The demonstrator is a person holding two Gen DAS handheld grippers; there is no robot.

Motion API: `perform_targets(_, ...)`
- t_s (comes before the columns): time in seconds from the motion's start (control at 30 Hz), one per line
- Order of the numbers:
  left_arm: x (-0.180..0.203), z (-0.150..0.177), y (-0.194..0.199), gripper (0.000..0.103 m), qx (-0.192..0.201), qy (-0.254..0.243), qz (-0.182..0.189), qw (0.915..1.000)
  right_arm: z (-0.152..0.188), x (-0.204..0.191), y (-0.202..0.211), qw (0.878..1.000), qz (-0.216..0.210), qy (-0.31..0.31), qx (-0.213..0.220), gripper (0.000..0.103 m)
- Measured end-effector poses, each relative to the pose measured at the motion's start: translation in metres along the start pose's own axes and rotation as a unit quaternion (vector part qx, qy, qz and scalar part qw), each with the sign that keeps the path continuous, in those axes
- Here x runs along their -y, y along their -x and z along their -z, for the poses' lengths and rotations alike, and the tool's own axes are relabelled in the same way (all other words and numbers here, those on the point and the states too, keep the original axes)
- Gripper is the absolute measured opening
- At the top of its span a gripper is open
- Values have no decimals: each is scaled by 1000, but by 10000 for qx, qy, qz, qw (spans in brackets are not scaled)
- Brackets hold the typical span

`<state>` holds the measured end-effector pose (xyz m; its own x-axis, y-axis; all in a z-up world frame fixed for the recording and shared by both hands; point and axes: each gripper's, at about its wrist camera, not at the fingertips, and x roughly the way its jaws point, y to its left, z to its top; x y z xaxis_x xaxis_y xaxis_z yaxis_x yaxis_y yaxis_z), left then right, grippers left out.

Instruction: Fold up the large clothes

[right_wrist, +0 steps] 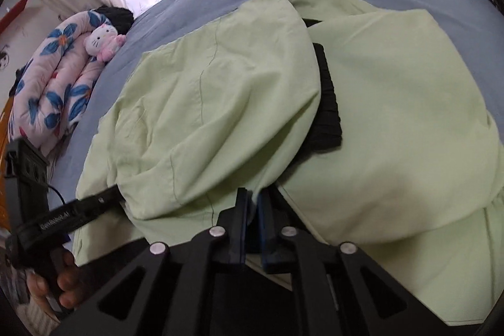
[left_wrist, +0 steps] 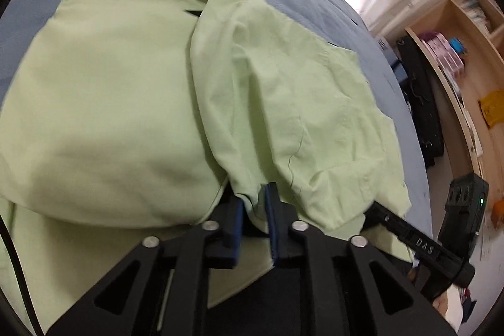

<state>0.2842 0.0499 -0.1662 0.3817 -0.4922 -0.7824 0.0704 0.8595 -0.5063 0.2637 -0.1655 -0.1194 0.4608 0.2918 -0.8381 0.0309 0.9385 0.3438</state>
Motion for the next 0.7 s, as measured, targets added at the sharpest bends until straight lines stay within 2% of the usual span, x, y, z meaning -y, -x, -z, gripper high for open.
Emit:
perform_targets(0.07, 4, 0, 14, 25, -13, -213, -40, 9998, -1, -1, 17, 9996, 170, 124, 164, 19)
perform_targets(0.13, 6, 0, 32, 32, 124, -389, -154, 9990, -2, -2, 41, 9980, 231, 230, 532, 26)
perform_targets(0.23, 6, -7, 63, 45, 549, -440, -15, 9975, -8, -19, 62, 9934, 152, 425, 1052, 34)
perform_targets(0.27, 8, -10, 67, 45, 703, -336, 123, 9969, -10, -26, 62, 9926, 100, 491, 1109, 34)
perform_targets(0.37, 14, -21, 60, 45, 745, -134, 392, 9964, -17, -54, 46, 9914, -68, 807, 1028, 34)
perform_targets(0.47, 23, -25, 31, 45, 563, -72, 267, 9980, -15, -77, 15, 9912, -136, 1072, 766, 34)
perform_targets(0.53, 20, -22, 11, 45, 392, -87, 1, 9992, -12, -80, -7, 9898, 99, 1288, 607, 34)
perform_targets(0.57, 17, -21, 1, 45, 325, -127, -256, 9991, -13, -81, -12, 9890, 227, 1336, 593, 34)
perform_targets(0.6, 12, -21, -5, 40, 305, -154, -376, 9987, -12, -71, -16, 9869, 544, 1379, 641, 34)
perform_targets(0.63, 8, -22, -8, 36, 302, -161, -394, 9986, -12, -57, -16, 9847, 823, 1365, 703, 34)
perform_targets(0.7, -6, -23, -7, 35, 329, -92, -224, 9992, -16, -24, -17, 9810, 1355, 1122, 820, 34)
